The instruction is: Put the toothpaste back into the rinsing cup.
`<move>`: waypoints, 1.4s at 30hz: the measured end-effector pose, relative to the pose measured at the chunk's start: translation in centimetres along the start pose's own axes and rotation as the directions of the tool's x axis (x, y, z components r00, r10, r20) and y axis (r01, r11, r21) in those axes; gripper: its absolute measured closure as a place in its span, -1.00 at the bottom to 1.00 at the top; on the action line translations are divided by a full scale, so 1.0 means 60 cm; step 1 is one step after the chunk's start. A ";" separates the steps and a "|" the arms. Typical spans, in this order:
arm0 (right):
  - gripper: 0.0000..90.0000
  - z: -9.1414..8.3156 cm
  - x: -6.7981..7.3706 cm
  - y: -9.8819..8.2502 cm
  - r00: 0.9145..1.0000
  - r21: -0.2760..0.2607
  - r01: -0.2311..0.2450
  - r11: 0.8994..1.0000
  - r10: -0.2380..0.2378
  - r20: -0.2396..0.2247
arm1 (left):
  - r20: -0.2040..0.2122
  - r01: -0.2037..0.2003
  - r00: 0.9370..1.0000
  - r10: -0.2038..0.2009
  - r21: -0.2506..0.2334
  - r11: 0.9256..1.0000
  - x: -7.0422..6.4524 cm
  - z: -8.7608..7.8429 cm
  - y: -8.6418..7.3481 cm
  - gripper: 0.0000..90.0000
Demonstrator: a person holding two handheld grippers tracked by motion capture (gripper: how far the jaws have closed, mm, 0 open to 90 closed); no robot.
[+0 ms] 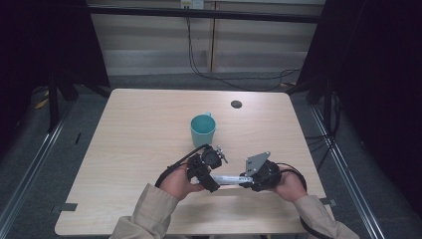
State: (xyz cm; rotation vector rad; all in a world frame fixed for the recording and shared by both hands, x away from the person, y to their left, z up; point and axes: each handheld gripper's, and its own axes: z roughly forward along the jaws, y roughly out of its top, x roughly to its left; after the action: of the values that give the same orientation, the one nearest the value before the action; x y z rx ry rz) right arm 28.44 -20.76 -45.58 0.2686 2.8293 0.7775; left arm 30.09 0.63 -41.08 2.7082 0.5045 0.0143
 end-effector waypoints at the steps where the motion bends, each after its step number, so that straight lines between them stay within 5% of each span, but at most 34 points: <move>1: 0.51 -0.002 -0.001 -0.003 1.000 0.007 -0.011 1.000 0.010 0.010 | 0.008 -0.005 1.000 0.005 0.004 1.000 0.001 -0.001 -0.002 -0.19; 7: 0.51 -0.006 -0.003 -0.006 1.000 0.014 -0.012 1.000 0.012 0.024 | -0.016 -0.034 0.999 0.034 0.003 0.999 -0.003 0.001 -0.003 -0.32; 14: 0.51 -0.011 -0.004 -0.004 1.000 0.021 -0.008 1.000 0.007 0.016 | -0.058 -0.071 0.996 0.074 0.055 0.996 -0.006 0.012 0.001 -0.34; 25: 0.52 -0.022 -0.003 -0.010 1.000 0.003 -0.007 1.000 0.007 0.006 | -0.068 -0.092 0.993 0.095 0.048 0.995 0.009 0.022 -0.010 -0.44; 28: 0.52 -0.024 -0.002 -0.007 1.000 -0.003 -0.001 1.000 0.001 0.008 | -0.071 -0.143 0.987 0.144 0.020 0.989 0.010 0.028 -0.015 -0.44; 31: 0.52 -0.026 -0.001 -0.005 1.000 -0.013 0.005 1.000 -0.005 0.003 | -0.060 -0.205 0.977 0.207 0.035 0.978 0.004 0.036 -0.022 -0.29; 42: 0.52 -0.025 -0.003 -0.003 1.000 -0.020 0.007 1.000 -0.007 -0.014 | -0.059 -0.223 0.973 0.223 -0.008 0.975 0.001 0.030 -0.023 -0.03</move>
State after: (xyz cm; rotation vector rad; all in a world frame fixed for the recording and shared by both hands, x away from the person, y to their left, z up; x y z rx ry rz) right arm 28.25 -21.67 -44.35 0.2510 2.8320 0.8093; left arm 29.82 1.17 -43.25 2.7425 0.2127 0.1570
